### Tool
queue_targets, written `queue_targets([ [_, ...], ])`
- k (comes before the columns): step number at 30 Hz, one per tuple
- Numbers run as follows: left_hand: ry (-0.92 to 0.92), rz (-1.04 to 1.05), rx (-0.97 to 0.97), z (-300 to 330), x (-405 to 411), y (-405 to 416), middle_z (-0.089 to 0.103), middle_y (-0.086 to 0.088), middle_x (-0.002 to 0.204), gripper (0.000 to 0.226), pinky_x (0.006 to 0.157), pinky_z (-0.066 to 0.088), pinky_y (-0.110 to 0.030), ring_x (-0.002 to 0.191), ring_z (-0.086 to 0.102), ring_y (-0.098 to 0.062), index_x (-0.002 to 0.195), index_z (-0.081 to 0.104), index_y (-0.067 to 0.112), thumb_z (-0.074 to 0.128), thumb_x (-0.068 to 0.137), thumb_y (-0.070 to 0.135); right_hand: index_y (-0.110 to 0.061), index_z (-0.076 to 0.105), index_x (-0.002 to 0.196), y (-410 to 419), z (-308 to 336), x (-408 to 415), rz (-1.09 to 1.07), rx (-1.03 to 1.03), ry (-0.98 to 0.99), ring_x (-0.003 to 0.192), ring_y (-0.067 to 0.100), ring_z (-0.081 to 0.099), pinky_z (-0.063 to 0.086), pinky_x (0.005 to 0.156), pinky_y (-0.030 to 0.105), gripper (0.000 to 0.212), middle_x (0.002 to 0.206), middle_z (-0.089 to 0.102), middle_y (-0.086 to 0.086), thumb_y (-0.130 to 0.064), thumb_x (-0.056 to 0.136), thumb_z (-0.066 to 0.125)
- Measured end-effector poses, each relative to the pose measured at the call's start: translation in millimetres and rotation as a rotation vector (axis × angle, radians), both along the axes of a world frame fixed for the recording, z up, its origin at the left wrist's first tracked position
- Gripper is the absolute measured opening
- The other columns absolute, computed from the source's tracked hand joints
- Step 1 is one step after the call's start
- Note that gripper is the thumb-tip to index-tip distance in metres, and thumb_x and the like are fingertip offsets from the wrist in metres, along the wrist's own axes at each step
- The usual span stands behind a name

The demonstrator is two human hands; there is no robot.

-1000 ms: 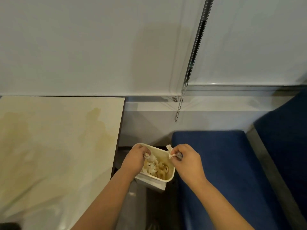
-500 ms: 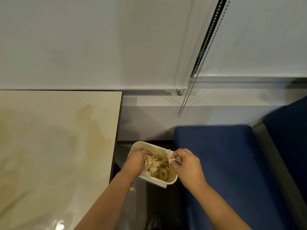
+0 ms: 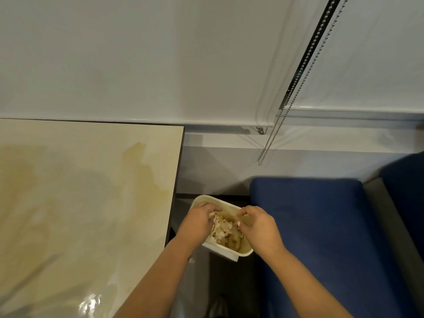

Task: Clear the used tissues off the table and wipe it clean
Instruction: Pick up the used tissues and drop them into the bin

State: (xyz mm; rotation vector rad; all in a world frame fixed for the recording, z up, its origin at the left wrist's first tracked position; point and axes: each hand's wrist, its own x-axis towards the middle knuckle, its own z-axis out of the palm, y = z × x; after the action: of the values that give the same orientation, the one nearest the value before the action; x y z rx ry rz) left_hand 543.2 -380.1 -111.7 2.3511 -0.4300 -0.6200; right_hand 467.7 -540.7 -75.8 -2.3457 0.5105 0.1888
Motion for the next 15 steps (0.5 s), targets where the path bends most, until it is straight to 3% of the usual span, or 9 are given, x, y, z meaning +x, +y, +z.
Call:
queue_targets([
  [7, -0.136, -0.007, -0.052, 29.1, -3.6, -6.8, 0.055, 0.010, 0.123, 0.030, 0.097, 0.043, -0.023, 0.112, 0.051, -0.007, 0.118, 0.059, 0.031, 0.058, 0.091, 0.018, -0.024, 0.064, 0.104, -0.3, 25.3, -1.4, 0.000, 0.000, -0.110, 0.092, 0.003, 0.052, 0.043, 0.075, 0.017, 0.018, 0.107, 0.059, -0.011, -0.020, 0.086, 0.063],
  [15, -0.247, 0.024, -0.126, 76.0, -31.0, 3.3, 0.058, 0.009, 0.118, 0.032, 0.092, 0.037, -0.016, 0.108, 0.053, -0.006, 0.118, 0.061, 0.027, 0.059, 0.089, 0.015, -0.025, 0.065, 0.101, 8.8, 66.1, -19.1, 0.019, 0.022, -0.247, 0.089, 0.001, 0.053, 0.038, 0.069, 0.007, 0.018, 0.096, 0.059, -0.014, -0.018, 0.085, 0.064],
])
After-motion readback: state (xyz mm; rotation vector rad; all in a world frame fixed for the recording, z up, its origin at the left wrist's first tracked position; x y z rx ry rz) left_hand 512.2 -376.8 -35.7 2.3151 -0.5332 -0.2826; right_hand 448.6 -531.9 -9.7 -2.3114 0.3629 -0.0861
